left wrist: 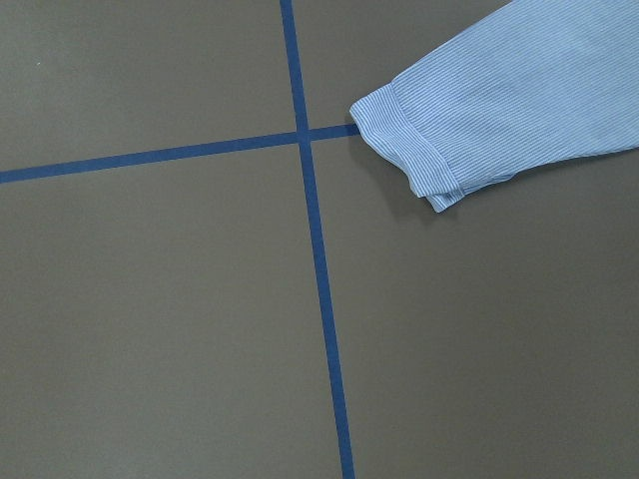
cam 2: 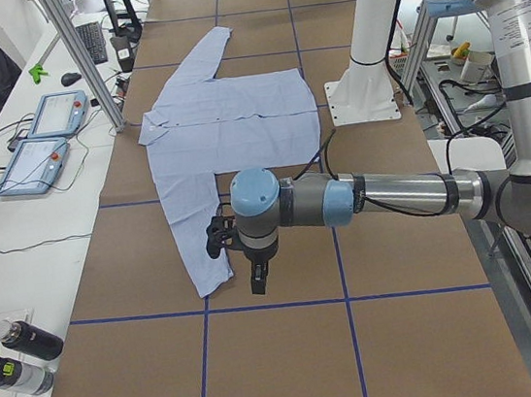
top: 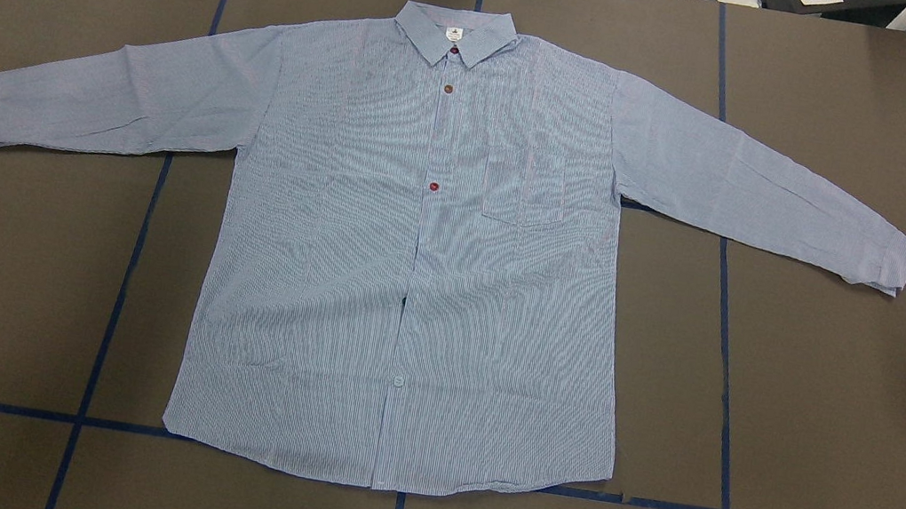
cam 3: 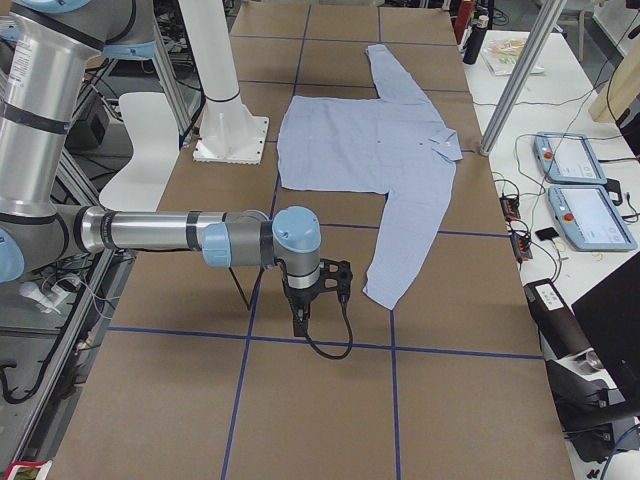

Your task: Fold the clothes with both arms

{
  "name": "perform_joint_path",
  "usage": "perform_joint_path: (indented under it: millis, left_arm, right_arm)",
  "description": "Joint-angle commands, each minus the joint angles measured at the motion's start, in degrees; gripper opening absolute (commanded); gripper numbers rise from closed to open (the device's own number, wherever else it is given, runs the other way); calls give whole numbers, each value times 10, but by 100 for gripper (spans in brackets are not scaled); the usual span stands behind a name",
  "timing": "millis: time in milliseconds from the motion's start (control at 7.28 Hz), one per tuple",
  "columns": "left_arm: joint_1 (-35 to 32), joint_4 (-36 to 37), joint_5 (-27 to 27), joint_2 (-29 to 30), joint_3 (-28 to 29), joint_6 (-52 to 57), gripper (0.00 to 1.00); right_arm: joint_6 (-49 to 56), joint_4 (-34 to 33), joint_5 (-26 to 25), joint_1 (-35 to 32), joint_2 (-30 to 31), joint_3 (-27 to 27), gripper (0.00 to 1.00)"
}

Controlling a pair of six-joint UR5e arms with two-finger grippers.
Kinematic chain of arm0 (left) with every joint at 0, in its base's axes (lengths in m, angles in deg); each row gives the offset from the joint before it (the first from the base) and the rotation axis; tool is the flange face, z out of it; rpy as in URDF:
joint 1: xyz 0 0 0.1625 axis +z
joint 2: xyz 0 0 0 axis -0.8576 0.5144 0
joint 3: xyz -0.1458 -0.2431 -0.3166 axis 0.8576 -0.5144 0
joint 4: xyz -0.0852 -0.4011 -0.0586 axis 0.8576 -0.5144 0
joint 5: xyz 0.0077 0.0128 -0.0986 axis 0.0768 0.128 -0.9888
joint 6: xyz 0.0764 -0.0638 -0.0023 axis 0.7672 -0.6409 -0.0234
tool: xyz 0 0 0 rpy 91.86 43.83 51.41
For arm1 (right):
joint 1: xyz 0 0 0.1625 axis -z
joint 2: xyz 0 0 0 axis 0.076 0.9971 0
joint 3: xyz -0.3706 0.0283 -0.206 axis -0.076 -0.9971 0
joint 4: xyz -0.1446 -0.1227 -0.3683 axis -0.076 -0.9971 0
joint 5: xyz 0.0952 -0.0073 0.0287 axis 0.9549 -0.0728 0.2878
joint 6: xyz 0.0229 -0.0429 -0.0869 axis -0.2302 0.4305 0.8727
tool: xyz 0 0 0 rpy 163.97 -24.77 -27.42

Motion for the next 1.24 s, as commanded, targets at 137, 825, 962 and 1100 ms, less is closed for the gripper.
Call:
perform_joint_path:
  millis: [137, 825, 962, 1100]
  left_arm:
    - [0, -3, 1, 1, -15, 1, 100]
    - [0, -12, 39, 24, -38, 12, 100]
    - [0, -43, 40, 41, -33, 5, 100]
    - [0, -101, 46, 82, -14, 3, 100]
  right_arm:
    - [-1, 0, 0, 0, -3, 2, 100]
    - [-2, -7, 11, 25, -111, -1, 100]
    - [-6, -1, 8, 58, -127, -5, 100]
    - [-37, 0, 8, 80, -145, -8, 100]
